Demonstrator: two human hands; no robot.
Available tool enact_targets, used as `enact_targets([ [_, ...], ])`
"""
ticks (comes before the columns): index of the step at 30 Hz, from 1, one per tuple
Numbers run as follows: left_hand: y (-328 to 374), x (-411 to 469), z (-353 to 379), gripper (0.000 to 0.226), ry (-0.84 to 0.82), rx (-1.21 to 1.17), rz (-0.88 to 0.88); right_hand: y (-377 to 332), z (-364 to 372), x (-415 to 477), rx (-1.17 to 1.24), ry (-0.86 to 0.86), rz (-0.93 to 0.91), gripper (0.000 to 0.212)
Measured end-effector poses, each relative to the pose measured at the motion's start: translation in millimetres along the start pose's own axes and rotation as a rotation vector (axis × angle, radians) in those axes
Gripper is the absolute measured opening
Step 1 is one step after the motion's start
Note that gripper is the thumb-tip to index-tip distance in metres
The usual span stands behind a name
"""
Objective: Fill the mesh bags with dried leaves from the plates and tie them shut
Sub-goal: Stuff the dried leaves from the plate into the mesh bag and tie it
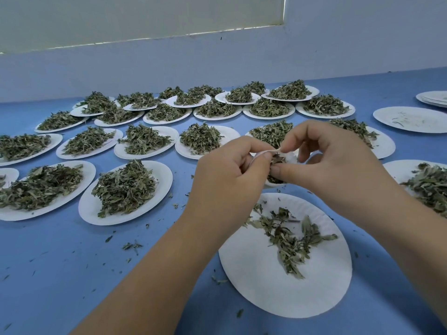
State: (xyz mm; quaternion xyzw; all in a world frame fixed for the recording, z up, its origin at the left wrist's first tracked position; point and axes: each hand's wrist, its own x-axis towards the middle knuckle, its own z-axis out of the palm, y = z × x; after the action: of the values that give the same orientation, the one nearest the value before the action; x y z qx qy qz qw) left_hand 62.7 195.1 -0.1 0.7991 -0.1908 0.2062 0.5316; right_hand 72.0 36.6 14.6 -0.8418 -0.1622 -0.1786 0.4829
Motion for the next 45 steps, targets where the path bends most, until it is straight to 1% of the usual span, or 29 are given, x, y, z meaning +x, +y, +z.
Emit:
enact_targets([
  [4,2,-1,0,0.017,-0.033,-0.021,0.0,6,-2,5,0.128,-0.14,0.129,0.03],
  [6,3,-2,1,0.018,-0.056,-0.034,-0.003,8,-1,5,0.151,-0.21,0.165,0.028],
  [8,4,-3,2,0.018,-0.08,-0.03,0.005,10,3,5,0.147,-0.239,0.155,0.02],
  [11,4,-4,3,0.02,-0.108,-0.015,0.029,12,9,6,0.136,-0.227,0.13,0.009],
  [13,4,-4,3,0.021,-0.116,-0.027,0.028,12,12,6,0.111,-0.218,0.12,0.007],
  [17,4,-4,2,0.023,-0.102,-0.043,0.036,13,12,5,0.1,-0.202,0.134,0.01],
  [21,5,-3,2,0.022,-0.077,-0.024,0.049,11,11,5,0.103,-0.187,0.188,0.015],
  [26,5,-4,2,0.02,-0.101,-0.006,0.037,7,15,3,-0.035,-0.11,0.188,0.025],
  [28,5,-4,2,0.021,-0.099,0.002,0.033,6,15,1,-0.058,-0.105,0.186,0.023],
  [29,5,-4,2,0.021,-0.097,-0.006,0.026,5,14,0,-0.015,-0.127,0.199,0.021],
  [33,3,-2,-1,0.018,-0.047,0.027,0.01,2,4,0,0.349,-0.297,0.304,0.016],
  [35,2,-1,-1,0.018,-0.021,0.057,0.021,1,2,0,0.393,-0.302,0.288,0.011],
  [40,4,-3,2,0.017,-0.04,0.037,0.013,4,6,-2,0.303,-0.234,0.25,0.007],
  [43,4,-2,3,0.019,-0.037,0.045,0.007,5,8,-1,0.194,-0.18,0.185,0.005],
  [45,3,-2,3,0.018,-0.024,0.055,-0.001,5,7,-1,0.151,-0.173,0.155,0.005],
])
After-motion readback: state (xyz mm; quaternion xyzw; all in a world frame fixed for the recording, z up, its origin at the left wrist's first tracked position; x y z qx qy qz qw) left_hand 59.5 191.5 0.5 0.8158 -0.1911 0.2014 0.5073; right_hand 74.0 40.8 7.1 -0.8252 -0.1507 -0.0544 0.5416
